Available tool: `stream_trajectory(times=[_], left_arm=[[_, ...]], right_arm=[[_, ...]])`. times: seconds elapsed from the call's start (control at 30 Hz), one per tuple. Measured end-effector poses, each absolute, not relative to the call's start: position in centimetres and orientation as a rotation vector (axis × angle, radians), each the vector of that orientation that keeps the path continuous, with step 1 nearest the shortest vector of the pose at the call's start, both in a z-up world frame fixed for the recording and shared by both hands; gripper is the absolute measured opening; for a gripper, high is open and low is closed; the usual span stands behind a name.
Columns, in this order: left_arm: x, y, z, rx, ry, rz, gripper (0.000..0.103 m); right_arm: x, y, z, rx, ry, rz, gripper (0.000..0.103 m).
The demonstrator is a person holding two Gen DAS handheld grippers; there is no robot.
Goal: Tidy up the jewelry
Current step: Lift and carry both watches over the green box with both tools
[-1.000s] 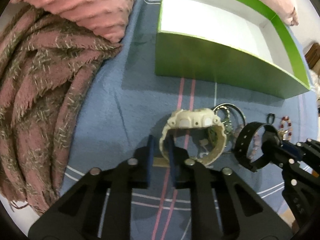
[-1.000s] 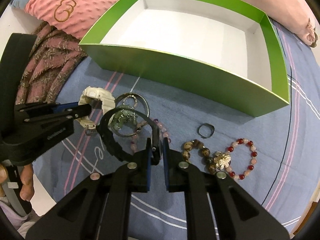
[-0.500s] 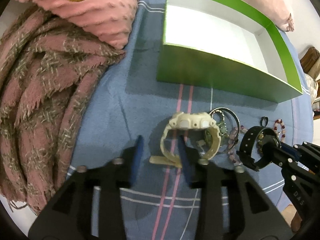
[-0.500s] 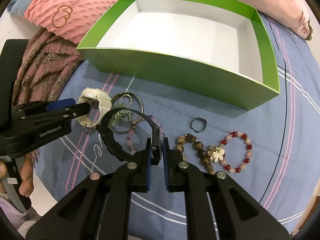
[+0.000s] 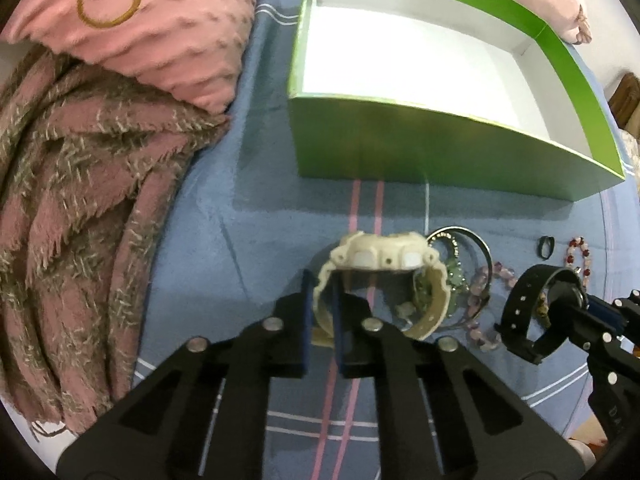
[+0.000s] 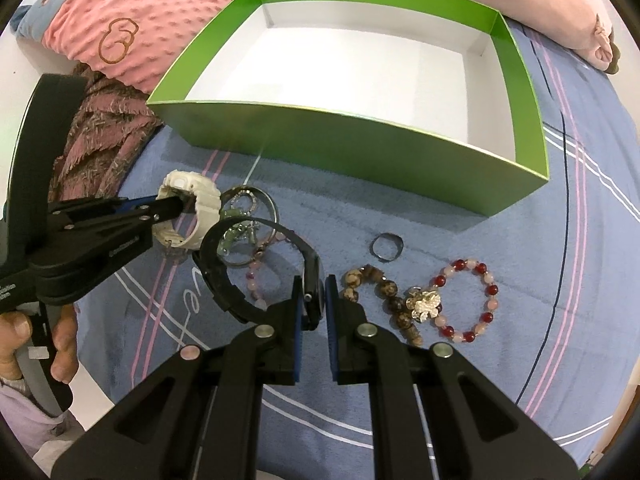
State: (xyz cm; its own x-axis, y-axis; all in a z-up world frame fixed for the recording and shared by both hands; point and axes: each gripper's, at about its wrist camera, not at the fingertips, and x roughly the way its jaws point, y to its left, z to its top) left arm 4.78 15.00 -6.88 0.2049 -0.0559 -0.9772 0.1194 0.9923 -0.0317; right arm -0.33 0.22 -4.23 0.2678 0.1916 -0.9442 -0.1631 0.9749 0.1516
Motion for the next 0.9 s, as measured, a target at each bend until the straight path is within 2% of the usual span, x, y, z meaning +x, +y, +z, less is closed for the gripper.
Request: stream_trajectory(times=[0.43,0.9], left_arm=[[4.2,17.9,-2.4,0.014,1.273,-0.13,0.005],[4.9,15.5,3.9,0.045,1.124,-0.14,0.005]], right_arm=[[-0.7,0.4,-3.2,0.005,1.243,0.241,0.01],[1.9,-1.8,2.2,0.061,1.107,0.221,0.01]])
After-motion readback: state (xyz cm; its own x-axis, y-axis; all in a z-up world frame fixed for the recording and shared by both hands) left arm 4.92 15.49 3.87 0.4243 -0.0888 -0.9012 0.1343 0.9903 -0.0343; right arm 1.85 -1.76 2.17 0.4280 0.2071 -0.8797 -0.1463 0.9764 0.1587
